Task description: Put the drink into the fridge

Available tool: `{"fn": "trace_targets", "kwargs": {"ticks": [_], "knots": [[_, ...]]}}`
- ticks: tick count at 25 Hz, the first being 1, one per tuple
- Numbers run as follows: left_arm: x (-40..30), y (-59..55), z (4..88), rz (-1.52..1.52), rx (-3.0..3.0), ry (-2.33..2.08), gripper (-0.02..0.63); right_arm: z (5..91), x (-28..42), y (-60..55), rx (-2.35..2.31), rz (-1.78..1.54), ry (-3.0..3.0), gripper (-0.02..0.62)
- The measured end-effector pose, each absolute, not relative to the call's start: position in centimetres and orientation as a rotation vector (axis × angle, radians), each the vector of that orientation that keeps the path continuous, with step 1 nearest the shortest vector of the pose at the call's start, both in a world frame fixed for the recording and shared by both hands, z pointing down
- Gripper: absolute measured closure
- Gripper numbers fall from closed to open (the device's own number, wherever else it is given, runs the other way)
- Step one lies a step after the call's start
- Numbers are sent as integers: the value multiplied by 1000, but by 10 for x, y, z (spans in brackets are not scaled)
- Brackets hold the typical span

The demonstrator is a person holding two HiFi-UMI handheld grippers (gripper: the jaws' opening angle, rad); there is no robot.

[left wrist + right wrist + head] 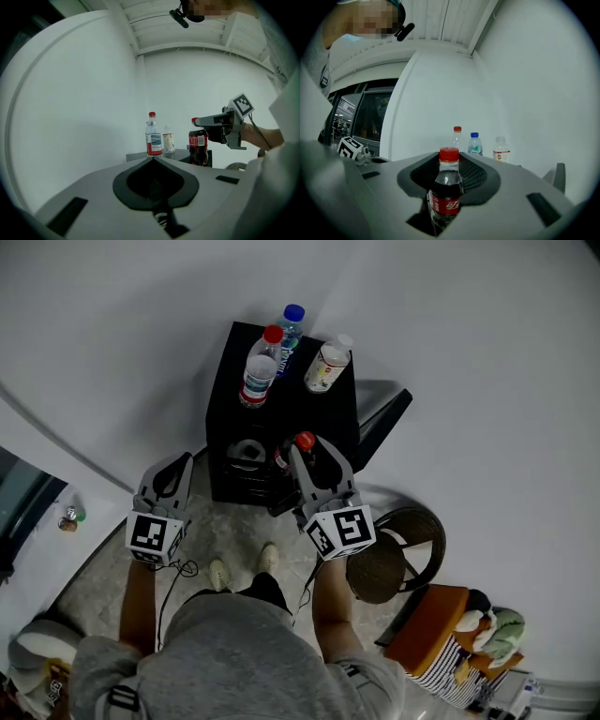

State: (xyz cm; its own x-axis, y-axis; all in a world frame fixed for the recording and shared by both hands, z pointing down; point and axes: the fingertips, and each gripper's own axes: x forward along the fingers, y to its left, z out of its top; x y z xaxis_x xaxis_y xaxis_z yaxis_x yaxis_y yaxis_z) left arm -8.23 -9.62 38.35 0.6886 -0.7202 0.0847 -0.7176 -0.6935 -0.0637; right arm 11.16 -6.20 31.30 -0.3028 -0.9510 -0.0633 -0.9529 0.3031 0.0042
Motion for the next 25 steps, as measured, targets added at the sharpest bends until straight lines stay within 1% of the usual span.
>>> {"fn": "trace_targets", "kwargs": {"ticks": [12, 25], "knots": [[-77, -103, 416, -166, -2887, 1235, 604, 386, 98, -64, -1777, -4, 2548, 451], [-81, -111, 496, -214, -2871, 1375, 604, 487, 92, -97, -1670, -41, 2625, 451]]}}
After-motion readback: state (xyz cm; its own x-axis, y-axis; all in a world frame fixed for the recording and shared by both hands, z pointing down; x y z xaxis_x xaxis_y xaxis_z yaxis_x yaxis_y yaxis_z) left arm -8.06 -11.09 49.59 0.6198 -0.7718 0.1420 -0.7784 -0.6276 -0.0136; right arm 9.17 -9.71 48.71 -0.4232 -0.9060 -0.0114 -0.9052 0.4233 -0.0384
